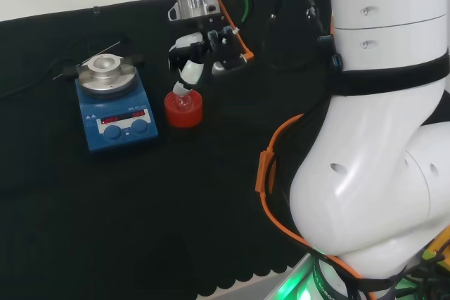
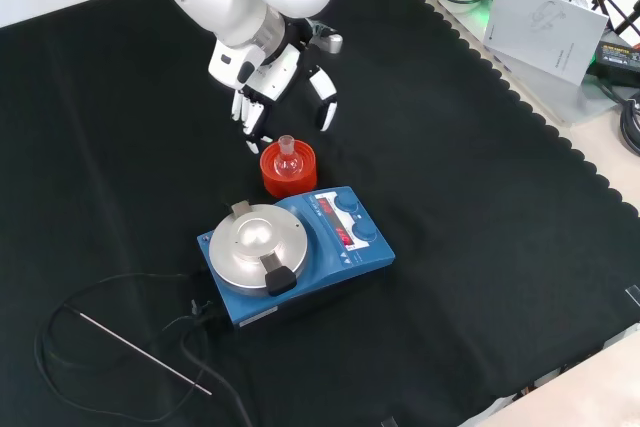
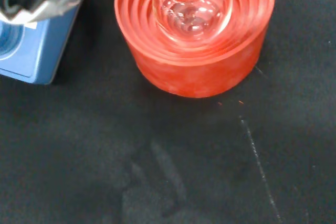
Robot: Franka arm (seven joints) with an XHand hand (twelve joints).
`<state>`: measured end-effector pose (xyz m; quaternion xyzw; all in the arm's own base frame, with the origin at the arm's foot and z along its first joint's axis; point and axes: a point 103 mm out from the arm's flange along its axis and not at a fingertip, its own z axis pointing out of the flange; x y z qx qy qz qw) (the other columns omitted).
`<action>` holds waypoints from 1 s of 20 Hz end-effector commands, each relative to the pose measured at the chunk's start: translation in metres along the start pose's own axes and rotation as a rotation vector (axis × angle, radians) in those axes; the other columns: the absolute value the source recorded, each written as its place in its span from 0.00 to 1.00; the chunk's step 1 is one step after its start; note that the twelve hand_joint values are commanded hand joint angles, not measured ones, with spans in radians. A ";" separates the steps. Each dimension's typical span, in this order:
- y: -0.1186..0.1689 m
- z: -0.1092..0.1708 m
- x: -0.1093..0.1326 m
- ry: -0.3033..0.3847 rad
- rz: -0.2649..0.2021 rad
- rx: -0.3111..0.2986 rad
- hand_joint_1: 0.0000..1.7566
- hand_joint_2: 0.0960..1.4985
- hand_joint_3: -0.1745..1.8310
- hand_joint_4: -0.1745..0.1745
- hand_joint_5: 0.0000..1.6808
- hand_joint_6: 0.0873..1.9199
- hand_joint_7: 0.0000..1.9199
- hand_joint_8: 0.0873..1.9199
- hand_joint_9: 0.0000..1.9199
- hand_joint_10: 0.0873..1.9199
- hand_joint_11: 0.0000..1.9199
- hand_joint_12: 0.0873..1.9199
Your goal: Pick up the round-bottom flask.
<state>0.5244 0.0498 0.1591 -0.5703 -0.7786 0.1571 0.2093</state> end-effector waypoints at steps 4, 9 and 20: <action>0.003 0.000 -0.023 -0.057 0.005 0.015 0.44 0.21 0.52 0.06 0.13 0.44 0.25 0.50 0.31 0.49 0.22 0.74; 0.006 0.004 -0.027 -0.071 0.015 0.029 0.45 0.21 0.52 0.06 0.15 0.44 0.25 0.50 0.30 0.49 0.22 0.74; 0.012 0.011 -0.023 -0.091 0.005 0.042 0.49 0.20 0.52 0.14 0.21 0.46 0.23 0.49 0.30 0.49 0.21 0.75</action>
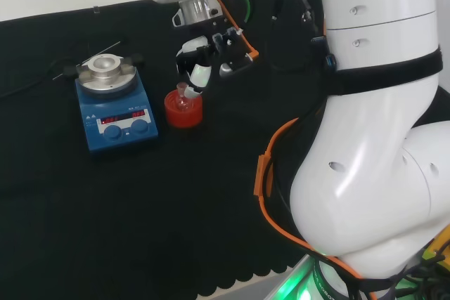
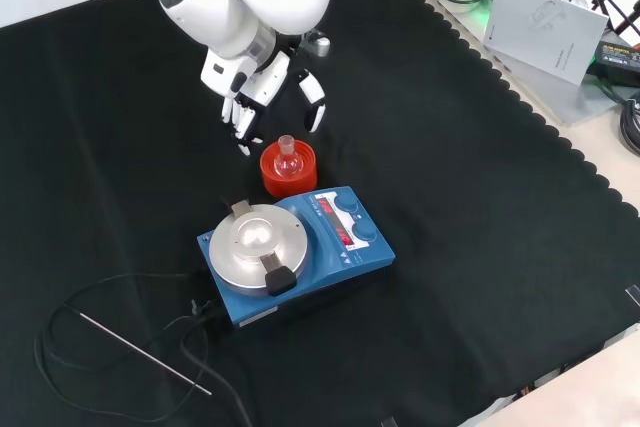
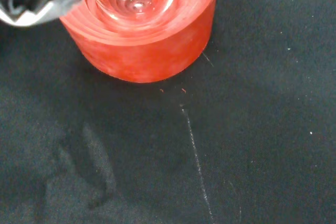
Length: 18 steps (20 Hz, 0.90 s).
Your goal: Pick up the round-bottom flask.
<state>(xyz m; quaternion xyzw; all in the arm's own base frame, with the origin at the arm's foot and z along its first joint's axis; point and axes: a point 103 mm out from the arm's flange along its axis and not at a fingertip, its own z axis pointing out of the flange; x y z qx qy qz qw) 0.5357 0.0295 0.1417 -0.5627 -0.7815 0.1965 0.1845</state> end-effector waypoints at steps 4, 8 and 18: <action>0.002 0.001 0.003 -0.009 -0.005 0.002 0.49 0.20 0.52 0.15 0.22 0.49 0.26 0.48 0.33 0.47 0.24 0.74; 0.002 0.002 0.004 -0.006 -0.009 -0.016 0.51 0.19 0.52 0.11 0.25 0.51 0.29 0.47 0.35 0.46 0.25 0.73; 0.010 0.008 0.010 -0.006 -0.004 -0.022 0.55 0.19 0.54 0.00 0.42 0.52 0.33 0.46 0.37 0.44 0.26 0.72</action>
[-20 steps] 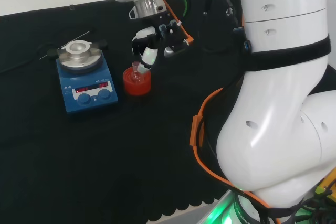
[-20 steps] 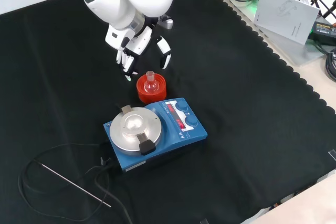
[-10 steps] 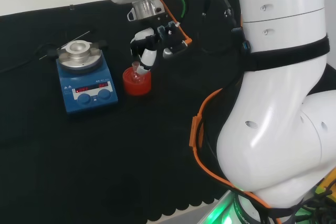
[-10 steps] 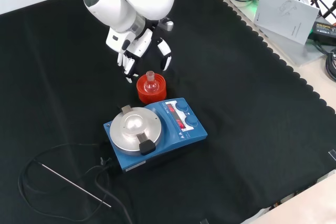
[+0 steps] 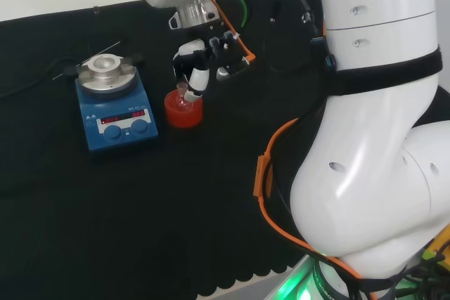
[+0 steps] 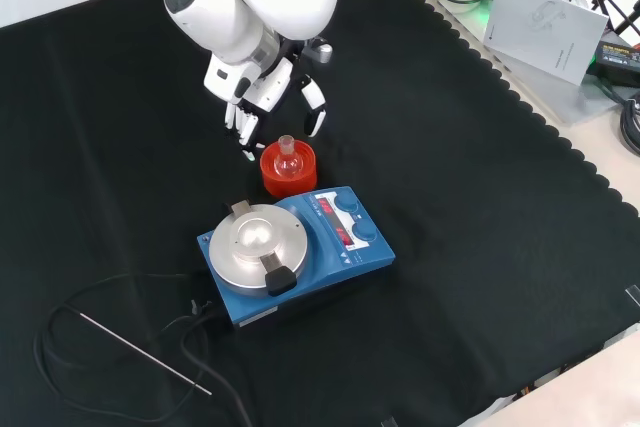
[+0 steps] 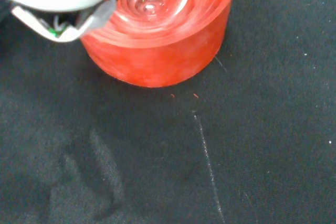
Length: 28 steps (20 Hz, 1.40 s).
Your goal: Pick up the round-bottom flask.
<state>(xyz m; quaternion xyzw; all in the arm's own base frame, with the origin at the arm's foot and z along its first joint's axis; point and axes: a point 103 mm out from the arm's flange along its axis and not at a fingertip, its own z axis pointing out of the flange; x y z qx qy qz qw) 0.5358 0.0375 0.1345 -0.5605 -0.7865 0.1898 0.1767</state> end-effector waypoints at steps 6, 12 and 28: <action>0.005 0.001 0.003 0.008 0.007 -0.006 0.58 0.20 0.56 0.00 0.49 0.49 0.33 0.46 0.38 0.44 0.27 0.72; 0.007 0.000 0.004 0.015 0.010 -0.018 0.62 0.19 0.57 0.00 0.52 0.47 0.34 0.46 0.38 0.44 0.26 0.72; 0.016 -0.001 0.013 0.007 0.005 -0.032 0.63 0.19 0.59 0.00 0.60 0.44 0.38 0.45 0.43 0.42 0.28 0.71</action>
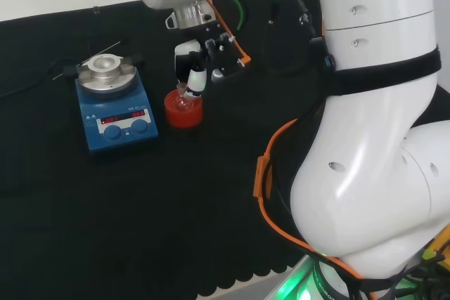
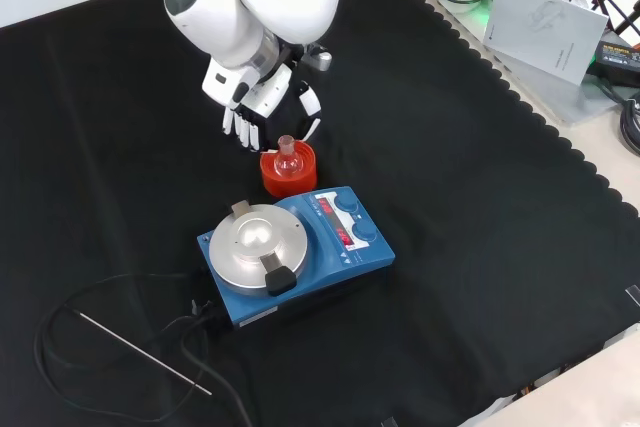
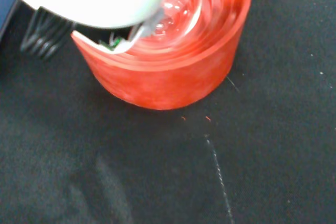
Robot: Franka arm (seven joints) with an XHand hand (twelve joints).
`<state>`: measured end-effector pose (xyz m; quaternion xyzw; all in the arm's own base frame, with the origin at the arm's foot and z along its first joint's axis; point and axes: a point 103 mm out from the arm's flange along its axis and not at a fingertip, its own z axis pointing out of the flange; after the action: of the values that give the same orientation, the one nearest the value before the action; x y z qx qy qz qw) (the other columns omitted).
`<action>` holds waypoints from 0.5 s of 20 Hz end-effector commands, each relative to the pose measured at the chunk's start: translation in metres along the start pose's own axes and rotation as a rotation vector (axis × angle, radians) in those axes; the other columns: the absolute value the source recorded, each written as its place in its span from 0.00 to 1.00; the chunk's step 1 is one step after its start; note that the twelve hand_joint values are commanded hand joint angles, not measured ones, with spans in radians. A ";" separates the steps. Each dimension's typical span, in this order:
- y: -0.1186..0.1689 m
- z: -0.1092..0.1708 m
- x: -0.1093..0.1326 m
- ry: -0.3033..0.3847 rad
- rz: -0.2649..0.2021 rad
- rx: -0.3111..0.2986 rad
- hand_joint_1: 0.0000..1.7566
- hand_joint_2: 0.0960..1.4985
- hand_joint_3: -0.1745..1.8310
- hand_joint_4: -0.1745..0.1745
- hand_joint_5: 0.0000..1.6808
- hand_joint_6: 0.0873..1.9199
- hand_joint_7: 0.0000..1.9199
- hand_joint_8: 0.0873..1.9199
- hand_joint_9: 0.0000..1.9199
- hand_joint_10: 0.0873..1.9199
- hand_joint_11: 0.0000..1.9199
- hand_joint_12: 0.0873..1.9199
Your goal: Pick up the round-bottom flask.
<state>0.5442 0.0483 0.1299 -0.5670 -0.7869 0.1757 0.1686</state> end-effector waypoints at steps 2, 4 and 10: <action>0.005 0.001 0.006 0.009 -0.005 0.004 0.63 0.19 0.59 0.00 0.60 0.44 0.39 0.45 0.44 0.41 0.28 0.71; 0.005 0.003 0.006 0.014 -0.007 0.007 0.63 0.19 0.59 0.00 0.60 0.43 0.39 0.45 0.44 0.41 0.28 0.71; 0.007 0.005 0.005 0.013 -0.011 0.035 0.62 0.19 0.59 0.00 0.57 0.45 0.39 0.45 0.44 0.41 0.28 0.71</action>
<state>0.5459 0.0550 0.1246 -0.5637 -0.7862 0.1773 0.1809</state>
